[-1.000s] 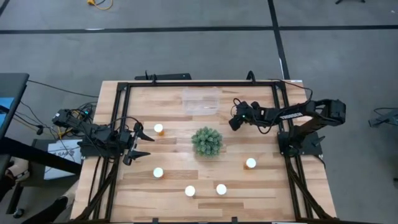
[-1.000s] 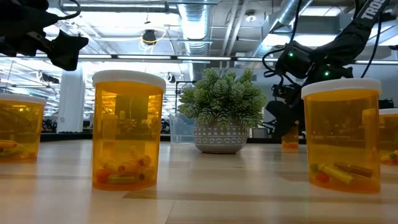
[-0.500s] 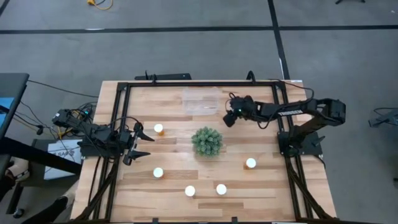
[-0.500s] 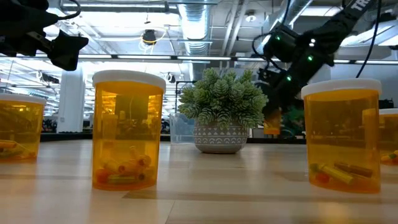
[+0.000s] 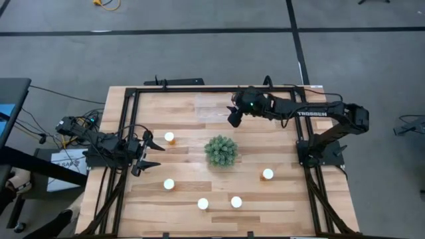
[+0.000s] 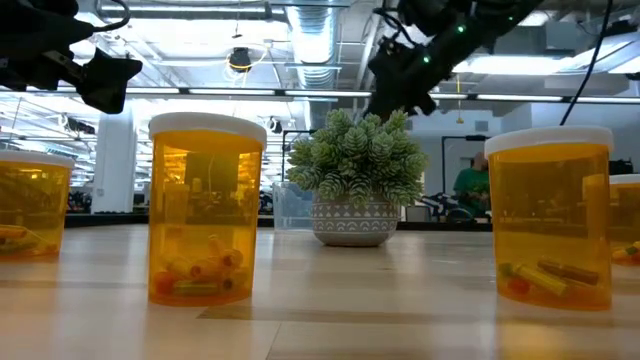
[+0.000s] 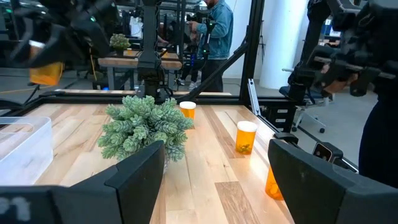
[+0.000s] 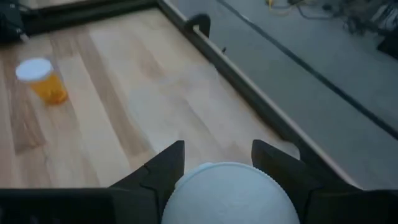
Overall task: Pick and place pill bottles into a basket
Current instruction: Put the orange pill bottle into the transparent bin
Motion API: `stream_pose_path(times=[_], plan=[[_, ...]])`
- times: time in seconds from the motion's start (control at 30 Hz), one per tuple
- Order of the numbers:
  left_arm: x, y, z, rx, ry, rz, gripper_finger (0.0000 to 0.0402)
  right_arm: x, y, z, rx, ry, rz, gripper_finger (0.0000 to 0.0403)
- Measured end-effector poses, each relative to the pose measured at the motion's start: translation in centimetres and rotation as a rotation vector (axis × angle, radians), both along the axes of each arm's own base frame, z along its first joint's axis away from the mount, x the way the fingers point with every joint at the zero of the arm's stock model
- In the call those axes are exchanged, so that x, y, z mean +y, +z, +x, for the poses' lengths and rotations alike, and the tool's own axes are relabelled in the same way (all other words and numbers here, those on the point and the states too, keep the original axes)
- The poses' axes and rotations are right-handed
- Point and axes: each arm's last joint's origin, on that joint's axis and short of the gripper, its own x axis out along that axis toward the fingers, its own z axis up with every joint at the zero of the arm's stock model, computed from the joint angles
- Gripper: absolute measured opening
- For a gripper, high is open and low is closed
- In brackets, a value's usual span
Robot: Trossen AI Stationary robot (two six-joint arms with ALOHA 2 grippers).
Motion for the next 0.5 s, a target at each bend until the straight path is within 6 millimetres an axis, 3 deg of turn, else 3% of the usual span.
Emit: stream_pose_path(times=[0.2, 0.5], plan=[[0.0, 0.0, 0.0, 0.0, 0.0, 0.0, 0.0277, -2.0, 0.1, 2.0, -0.029, 0.042, 0.042, 0.0178], [0.0, 0.0, 0.0, 0.0, -0.001, 0.0, 0.0277, -3.0, -3.2, 5.0, 0.075, 0.081, 0.12, 0.017]])
